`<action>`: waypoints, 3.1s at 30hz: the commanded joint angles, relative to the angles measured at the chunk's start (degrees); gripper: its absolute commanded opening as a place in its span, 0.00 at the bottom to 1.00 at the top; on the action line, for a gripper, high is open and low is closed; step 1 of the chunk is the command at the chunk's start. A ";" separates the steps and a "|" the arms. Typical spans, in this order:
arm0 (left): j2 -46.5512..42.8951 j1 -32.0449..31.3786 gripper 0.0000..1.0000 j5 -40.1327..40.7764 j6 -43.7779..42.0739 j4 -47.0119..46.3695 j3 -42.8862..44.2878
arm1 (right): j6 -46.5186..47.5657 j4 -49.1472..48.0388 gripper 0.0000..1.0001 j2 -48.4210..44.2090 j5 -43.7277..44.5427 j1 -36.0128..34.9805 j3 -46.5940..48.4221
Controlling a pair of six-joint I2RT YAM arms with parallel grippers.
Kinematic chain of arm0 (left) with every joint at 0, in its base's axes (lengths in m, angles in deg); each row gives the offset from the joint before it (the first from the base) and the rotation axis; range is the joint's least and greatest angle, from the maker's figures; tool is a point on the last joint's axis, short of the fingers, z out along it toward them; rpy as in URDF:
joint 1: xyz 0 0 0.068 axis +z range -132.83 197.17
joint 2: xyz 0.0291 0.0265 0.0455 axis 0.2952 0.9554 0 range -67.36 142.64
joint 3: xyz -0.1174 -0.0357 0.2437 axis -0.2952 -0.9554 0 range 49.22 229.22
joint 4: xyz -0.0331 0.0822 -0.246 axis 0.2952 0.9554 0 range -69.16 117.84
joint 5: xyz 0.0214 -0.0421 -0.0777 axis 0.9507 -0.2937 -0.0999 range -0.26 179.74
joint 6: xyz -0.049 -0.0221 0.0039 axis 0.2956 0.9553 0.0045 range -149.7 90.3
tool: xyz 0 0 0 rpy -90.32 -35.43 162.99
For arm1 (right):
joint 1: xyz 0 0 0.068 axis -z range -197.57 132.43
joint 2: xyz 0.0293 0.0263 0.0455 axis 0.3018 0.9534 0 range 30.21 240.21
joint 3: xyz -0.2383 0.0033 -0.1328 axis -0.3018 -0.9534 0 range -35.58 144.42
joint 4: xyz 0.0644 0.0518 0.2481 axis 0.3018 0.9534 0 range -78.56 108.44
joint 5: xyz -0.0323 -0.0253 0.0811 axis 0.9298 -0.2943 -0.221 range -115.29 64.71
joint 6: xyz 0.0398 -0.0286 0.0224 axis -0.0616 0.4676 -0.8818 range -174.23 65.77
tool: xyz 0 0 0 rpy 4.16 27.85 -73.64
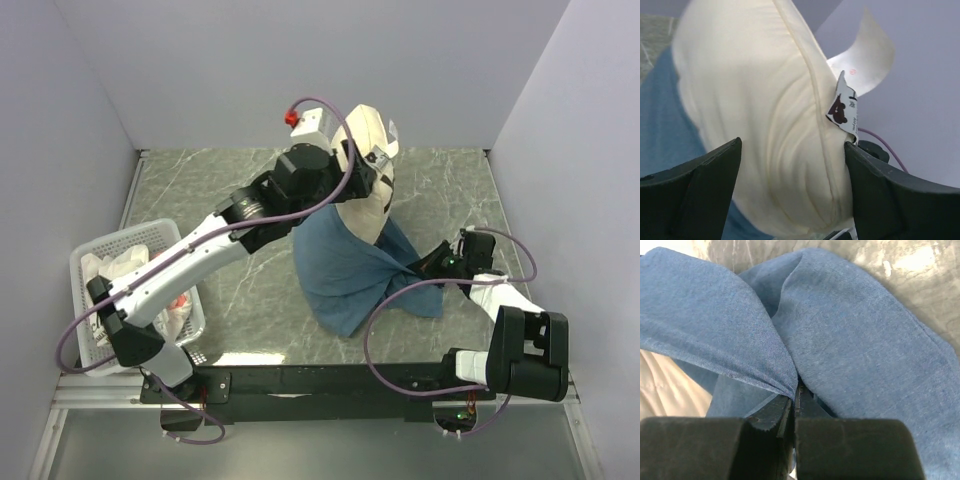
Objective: Put the pillow into the pillowcase
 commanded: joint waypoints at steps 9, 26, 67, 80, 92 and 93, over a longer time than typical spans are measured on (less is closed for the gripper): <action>-12.97 7.39 0.83 8.59 6.80 0.71 -13.63 | 2.09 -2.10 0.00 -0.07 9.62 1.78 -2.43; 2.47 5.90 0.84 -8.02 4.52 -1.07 -0.41 | 3.14 6.43 0.00 -25.01 13.49 -1.47 4.41; 5.39 19.80 0.14 -3.02 -2.24 3.94 -27.65 | -31.22 -45.60 0.00 -0.61 12.52 -35.49 -24.15; 18.10 5.37 0.84 -1.32 -12.00 9.57 3.30 | -31.75 -55.27 0.00 11.70 12.34 -35.93 -25.02; 39.75 0.62 0.93 -3.19 -18.07 13.38 22.40 | -29.91 -49.48 0.00 8.55 14.62 -35.93 -24.15; 39.84 0.53 0.93 -3.71 -18.25 12.40 20.65 | -29.29 -48.69 0.00 8.11 15.41 -35.93 -23.97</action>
